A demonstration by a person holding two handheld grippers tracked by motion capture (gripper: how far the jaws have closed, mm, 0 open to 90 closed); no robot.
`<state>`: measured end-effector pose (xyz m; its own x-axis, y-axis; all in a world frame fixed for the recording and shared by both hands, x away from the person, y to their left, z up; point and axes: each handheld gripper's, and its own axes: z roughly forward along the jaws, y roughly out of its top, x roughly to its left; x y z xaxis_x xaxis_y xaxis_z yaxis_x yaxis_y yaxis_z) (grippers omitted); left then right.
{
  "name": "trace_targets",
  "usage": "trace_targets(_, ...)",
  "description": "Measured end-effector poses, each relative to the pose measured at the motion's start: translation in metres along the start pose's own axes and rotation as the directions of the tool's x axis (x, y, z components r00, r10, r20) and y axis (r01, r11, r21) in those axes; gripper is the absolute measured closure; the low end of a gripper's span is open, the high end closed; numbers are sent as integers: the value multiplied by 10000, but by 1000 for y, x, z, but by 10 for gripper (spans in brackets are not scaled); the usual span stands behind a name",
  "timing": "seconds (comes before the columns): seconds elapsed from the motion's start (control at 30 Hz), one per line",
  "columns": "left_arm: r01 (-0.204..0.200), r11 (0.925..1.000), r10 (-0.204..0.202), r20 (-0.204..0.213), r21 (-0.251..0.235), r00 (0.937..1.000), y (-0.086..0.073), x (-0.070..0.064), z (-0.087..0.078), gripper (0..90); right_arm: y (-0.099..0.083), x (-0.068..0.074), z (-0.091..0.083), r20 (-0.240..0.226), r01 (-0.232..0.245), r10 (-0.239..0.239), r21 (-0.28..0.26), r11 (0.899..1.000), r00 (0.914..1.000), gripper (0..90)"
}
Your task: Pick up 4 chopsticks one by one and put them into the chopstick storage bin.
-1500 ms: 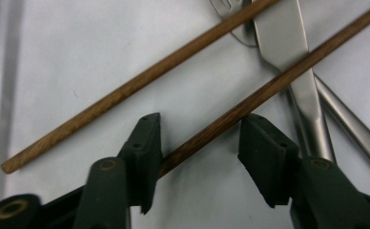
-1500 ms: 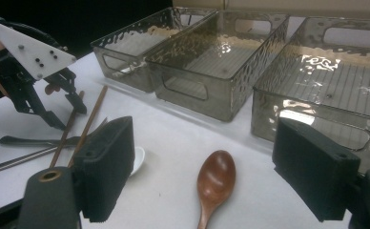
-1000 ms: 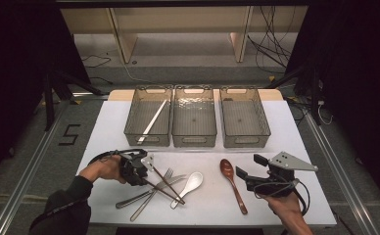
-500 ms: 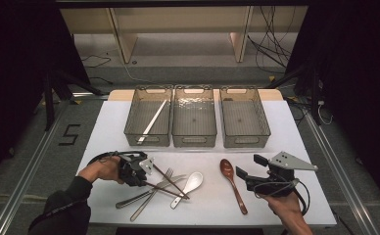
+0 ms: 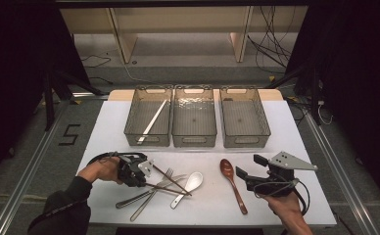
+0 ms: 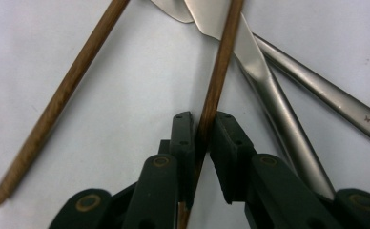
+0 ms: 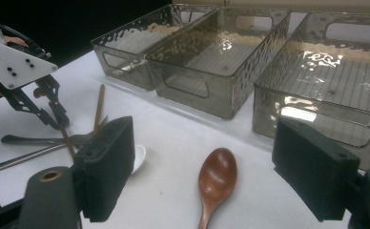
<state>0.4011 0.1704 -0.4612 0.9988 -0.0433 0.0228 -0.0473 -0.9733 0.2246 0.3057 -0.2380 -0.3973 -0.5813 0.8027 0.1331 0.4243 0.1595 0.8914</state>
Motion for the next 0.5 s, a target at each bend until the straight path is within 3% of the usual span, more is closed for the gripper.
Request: trace_targets(0.5,-313,9995,313,163,-23,9994,1,-1,0,827,0,0,0,-32,43,-43,-24,10000,10000,235)
